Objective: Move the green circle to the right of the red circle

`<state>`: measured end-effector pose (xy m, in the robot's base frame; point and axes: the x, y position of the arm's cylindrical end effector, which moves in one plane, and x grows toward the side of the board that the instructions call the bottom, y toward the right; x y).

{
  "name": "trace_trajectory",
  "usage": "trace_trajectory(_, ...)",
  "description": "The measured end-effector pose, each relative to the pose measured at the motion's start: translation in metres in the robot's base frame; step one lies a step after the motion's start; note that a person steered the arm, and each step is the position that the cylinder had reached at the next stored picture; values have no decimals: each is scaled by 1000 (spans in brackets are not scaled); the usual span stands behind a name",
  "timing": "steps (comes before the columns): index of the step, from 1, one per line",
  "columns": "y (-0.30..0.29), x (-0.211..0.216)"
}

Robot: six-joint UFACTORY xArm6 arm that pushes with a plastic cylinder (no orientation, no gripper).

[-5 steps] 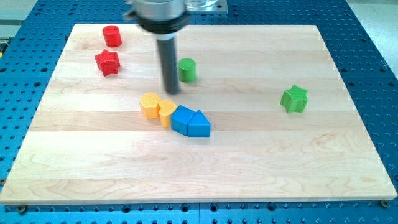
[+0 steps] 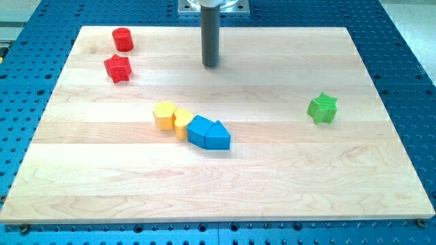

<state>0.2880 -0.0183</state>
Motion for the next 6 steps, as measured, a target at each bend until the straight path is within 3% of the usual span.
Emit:
trace_trajectory(1,49,-7)
trace_trajectory(2,33,-42)
trace_trajectory(4,-100,-48)
trace_trajectory(5,-93,-23)
trace_trajectory(6,-97,70)
